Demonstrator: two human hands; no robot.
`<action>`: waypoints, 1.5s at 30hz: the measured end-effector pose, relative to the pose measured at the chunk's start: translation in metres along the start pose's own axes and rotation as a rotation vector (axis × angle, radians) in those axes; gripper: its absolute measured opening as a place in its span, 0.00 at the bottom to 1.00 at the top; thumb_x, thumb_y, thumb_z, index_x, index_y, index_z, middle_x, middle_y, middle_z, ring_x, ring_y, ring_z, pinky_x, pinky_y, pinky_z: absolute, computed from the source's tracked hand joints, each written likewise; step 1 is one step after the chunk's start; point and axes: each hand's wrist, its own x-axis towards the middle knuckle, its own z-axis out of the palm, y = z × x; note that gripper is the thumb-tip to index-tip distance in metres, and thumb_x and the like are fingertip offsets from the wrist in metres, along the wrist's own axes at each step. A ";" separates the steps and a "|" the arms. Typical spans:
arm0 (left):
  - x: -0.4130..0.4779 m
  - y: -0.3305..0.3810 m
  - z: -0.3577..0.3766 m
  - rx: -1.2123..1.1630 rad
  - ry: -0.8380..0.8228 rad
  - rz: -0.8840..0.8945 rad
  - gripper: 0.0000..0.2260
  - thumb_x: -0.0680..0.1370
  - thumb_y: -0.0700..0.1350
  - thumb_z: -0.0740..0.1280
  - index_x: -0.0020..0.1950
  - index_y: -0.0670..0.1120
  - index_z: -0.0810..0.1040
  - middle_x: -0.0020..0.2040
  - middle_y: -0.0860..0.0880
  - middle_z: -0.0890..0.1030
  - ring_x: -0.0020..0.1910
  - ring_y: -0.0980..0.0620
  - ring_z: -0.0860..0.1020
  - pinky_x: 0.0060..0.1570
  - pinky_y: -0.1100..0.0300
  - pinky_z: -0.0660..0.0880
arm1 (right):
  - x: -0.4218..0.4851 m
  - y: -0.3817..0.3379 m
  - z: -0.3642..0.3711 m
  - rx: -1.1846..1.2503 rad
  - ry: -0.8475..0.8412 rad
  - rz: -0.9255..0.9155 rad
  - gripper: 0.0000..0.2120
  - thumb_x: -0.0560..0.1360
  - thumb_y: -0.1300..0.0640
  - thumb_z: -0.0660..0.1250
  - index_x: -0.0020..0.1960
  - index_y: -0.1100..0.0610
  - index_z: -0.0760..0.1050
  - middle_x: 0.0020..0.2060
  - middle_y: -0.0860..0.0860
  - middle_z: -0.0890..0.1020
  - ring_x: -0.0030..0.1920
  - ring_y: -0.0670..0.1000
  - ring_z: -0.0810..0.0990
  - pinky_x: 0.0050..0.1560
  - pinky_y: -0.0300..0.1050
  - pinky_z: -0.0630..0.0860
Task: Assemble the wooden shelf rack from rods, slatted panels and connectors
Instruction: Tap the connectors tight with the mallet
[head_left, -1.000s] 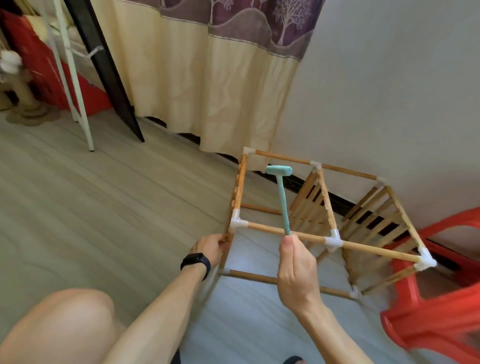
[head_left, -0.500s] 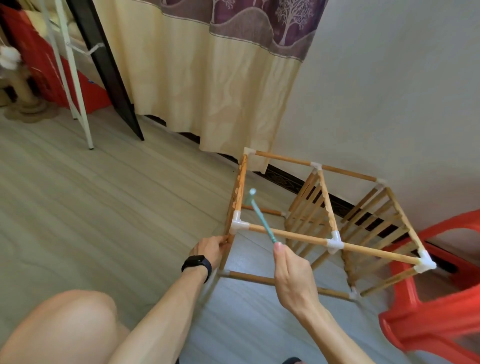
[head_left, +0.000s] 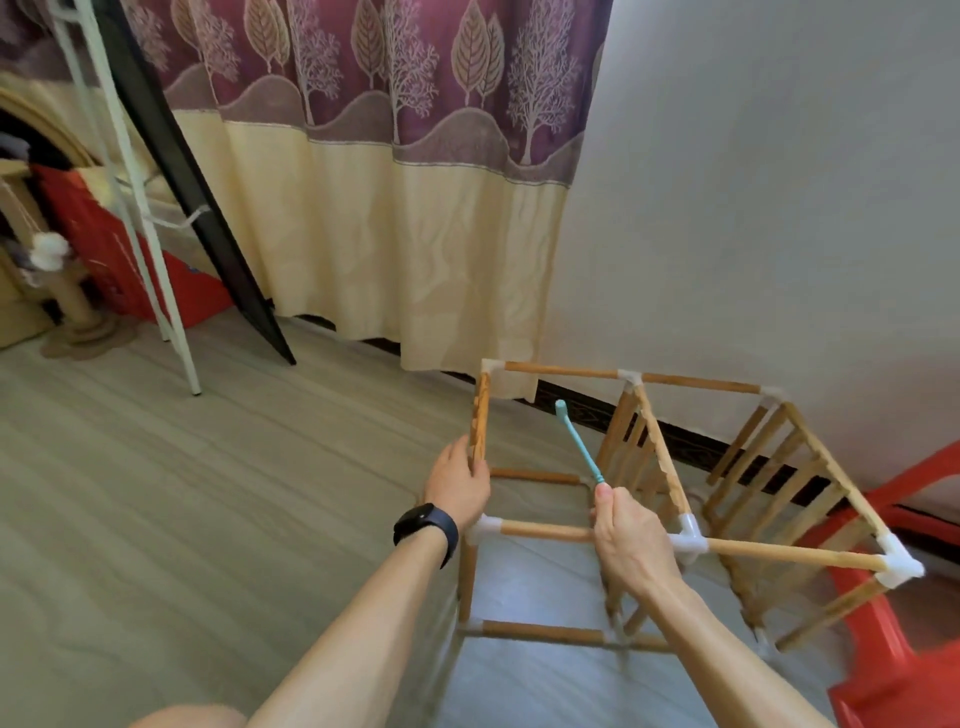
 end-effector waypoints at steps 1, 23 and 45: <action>0.001 0.006 0.002 0.066 -0.033 0.061 0.24 0.84 0.49 0.59 0.80 0.46 0.60 0.78 0.46 0.64 0.74 0.46 0.66 0.69 0.54 0.65 | -0.001 0.003 0.001 -0.040 -0.020 0.004 0.24 0.84 0.43 0.45 0.43 0.54 0.71 0.38 0.50 0.80 0.39 0.49 0.78 0.45 0.53 0.75; -0.018 -0.011 0.032 0.507 -0.017 0.045 0.31 0.84 0.51 0.52 0.82 0.49 0.37 0.81 0.53 0.37 0.81 0.51 0.42 0.77 0.43 0.44 | 0.075 -0.070 -0.005 0.068 -0.016 -0.239 0.24 0.84 0.42 0.47 0.40 0.53 0.71 0.36 0.52 0.80 0.40 0.57 0.80 0.46 0.56 0.77; -0.017 -0.012 0.035 0.510 -0.024 0.044 0.33 0.83 0.48 0.54 0.81 0.49 0.37 0.82 0.53 0.36 0.81 0.49 0.46 0.77 0.43 0.49 | 0.120 -0.081 0.052 -0.041 -0.025 -0.194 0.25 0.85 0.44 0.43 0.56 0.55 0.76 0.51 0.59 0.82 0.51 0.63 0.79 0.47 0.52 0.71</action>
